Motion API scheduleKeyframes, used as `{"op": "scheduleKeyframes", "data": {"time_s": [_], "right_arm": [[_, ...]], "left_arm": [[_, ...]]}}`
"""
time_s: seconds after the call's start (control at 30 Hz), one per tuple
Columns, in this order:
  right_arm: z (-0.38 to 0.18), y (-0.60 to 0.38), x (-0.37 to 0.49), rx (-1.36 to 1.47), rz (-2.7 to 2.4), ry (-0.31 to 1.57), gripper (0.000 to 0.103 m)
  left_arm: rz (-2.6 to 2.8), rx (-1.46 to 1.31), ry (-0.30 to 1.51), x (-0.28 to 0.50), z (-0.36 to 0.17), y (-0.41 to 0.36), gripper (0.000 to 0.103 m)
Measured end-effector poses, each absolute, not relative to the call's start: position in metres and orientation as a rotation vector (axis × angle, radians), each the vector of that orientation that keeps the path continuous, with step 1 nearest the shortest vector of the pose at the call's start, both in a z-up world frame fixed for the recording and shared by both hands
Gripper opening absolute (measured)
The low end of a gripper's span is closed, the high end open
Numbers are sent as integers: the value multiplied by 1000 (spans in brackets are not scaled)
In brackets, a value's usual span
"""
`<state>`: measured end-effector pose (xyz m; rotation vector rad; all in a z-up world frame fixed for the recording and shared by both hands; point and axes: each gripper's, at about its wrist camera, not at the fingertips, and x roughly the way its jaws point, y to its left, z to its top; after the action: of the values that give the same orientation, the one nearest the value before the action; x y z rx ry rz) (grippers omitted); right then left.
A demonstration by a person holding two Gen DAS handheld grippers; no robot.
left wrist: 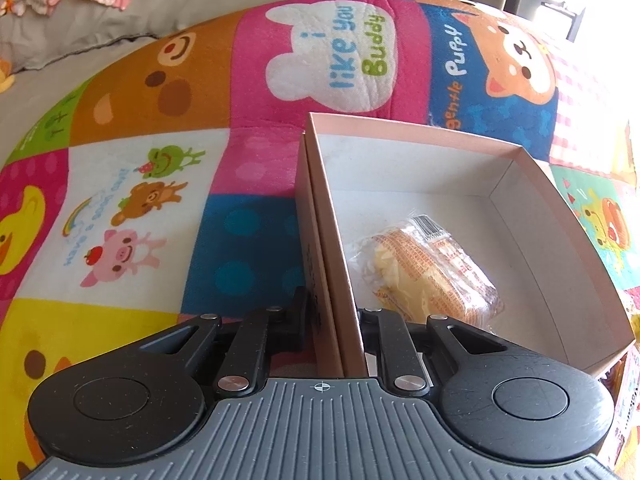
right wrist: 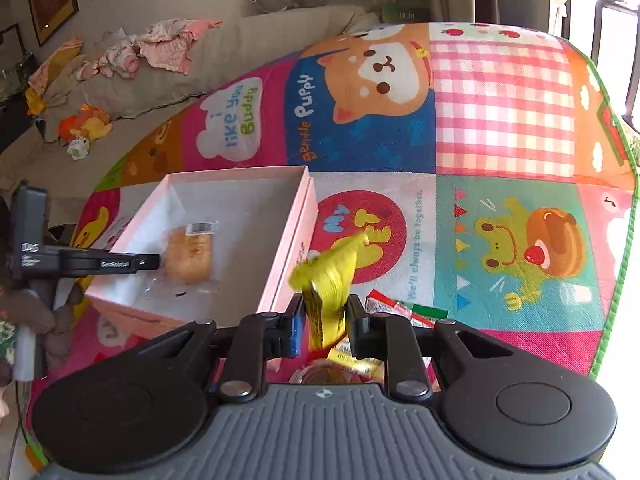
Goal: Organize objects
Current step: 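Grasp the yellow stick snack with the right gripper, then carry the yellow stick snack into the box and release it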
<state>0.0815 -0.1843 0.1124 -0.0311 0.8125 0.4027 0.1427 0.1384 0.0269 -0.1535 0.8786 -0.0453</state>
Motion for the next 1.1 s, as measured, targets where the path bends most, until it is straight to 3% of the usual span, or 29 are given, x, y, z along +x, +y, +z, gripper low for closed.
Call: {"op": "scheduleKeyframes", "data": {"time_s": [0.2,0.47,0.9,1.0,1.1], "right_arm": [[139,-176,19,-76,532,843,21],[130,-126,-2,-168,652,906,21],[127,-55,127,-61,674,942,20],[115,-38,163,23,657,961,11],[103,-25,188,100,649,985,11]], "left_arm": [[-43,-173,870,141,26,140,18],[-47,-192,861,140,25,142,18],[-70,-211,856,138,24,147,20],[-77,-224,854,137,23,149,20],[-80,-236,854,136,23,150,20]]}}
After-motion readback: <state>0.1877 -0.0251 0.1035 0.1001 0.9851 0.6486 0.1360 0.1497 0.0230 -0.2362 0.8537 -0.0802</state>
